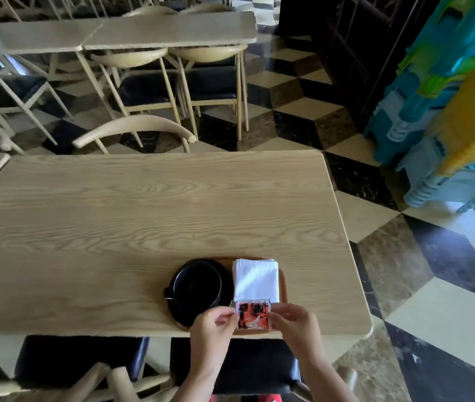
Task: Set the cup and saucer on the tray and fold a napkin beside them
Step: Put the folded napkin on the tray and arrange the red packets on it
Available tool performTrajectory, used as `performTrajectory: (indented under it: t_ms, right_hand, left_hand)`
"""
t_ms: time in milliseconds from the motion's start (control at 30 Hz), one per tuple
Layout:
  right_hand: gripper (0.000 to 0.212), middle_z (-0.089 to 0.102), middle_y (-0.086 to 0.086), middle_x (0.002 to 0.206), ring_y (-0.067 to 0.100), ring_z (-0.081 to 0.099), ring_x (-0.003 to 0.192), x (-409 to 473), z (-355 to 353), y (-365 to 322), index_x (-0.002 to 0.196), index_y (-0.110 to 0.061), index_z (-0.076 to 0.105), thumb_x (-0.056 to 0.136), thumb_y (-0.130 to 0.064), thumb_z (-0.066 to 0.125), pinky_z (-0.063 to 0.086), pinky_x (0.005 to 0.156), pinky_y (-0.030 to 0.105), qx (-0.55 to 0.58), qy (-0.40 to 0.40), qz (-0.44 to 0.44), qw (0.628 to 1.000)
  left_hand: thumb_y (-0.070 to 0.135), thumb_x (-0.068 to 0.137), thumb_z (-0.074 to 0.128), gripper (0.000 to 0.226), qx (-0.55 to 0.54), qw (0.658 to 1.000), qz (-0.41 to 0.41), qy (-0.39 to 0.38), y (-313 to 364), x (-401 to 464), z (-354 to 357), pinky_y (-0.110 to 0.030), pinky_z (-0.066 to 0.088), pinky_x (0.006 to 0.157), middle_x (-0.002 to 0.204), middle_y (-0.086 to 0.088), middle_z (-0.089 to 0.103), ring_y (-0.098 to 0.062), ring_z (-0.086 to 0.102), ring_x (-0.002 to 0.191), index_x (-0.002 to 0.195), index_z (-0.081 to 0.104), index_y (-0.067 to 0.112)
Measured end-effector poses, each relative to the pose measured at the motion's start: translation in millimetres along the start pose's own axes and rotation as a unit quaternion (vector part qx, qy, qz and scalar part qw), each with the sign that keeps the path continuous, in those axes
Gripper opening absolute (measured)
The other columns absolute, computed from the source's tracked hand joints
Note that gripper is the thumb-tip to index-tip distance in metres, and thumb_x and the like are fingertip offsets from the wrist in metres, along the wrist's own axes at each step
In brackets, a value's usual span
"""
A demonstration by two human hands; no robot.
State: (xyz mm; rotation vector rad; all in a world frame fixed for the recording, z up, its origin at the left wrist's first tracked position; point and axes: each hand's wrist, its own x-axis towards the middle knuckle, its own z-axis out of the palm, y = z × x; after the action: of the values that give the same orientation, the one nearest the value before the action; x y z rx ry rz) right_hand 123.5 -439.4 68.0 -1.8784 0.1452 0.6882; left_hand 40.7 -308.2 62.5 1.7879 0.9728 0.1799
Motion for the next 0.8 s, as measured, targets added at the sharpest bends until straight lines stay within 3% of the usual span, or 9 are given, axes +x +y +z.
performTrajectory:
  t_ms: [100,233,333,533,800]
  right_hand:
    - [0.024,0.070,-0.016,0.065,-0.001,0.063,0.057,16.9,10.2,18.8,0.060,-0.034,0.069,0.074,-0.015,0.071,0.044,0.046,0.011,-0.095,0.016,-0.007,0.995]
    - [0.006,0.068,-0.014,0.070,-0.005,0.058,0.060,32.8,16.4,35.0,0.075,-0.023,0.073,0.079,-0.020,0.069,0.039,0.042,0.007,-0.146,0.022,0.005,0.989]
    - [0.005,0.064,-0.012,0.073,0.001,0.058,0.065,38.4,17.6,41.3,0.081,-0.022,0.072,0.080,-0.022,0.067,0.035,0.045,0.009,-0.179,0.032,0.008,0.983]
    - [0.008,0.072,-0.008,0.087,0.011,0.062,0.074,46.4,23.4,52.4,0.087,-0.025,0.070,0.083,-0.026,0.063,0.045,0.055,0.023,-0.236,0.035,0.023,0.971]
    - [0.014,0.072,-0.004,0.087,0.018,0.065,0.076,48.2,30.2,54.2,0.091,-0.024,0.068,0.086,-0.030,0.057,0.054,0.064,0.031,-0.270,0.050,0.007,0.961]
  left_hand:
    - [0.016,0.078,0.072,0.003,0.043,0.999,-0.007,0.017,-21.4,6.5,15.8,-0.006,0.046,0.062,0.070,0.010,0.070,-0.001,0.065,0.068,0.079,0.073,0.019]
    - [0.016,0.079,0.071,0.006,0.065,0.997,-0.017,0.045,-37.7,12.1,36.9,-0.005,0.046,0.062,0.074,0.010,0.070,0.000,0.064,0.071,0.084,0.074,0.014]
    - [0.017,0.081,0.069,0.011,0.074,0.994,-0.024,0.071,-43.2,12.2,49.3,-0.005,0.043,0.061,0.080,0.003,0.073,-0.004,0.064,0.073,0.088,0.074,0.011]
    - [0.016,0.082,0.068,0.013,0.084,0.991,-0.036,0.101,-47.4,11.3,62.0,-0.004,0.038,0.062,0.085,-0.002,0.074,-0.010,0.065,0.076,0.091,0.073,0.008]
    - [0.009,0.081,0.068,0.012,0.078,0.987,-0.030,0.135,-50.3,12.4,72.0,-0.006,0.038,0.062,0.084,-0.008,0.074,-0.017,0.067,0.075,0.091,0.073,0.004]
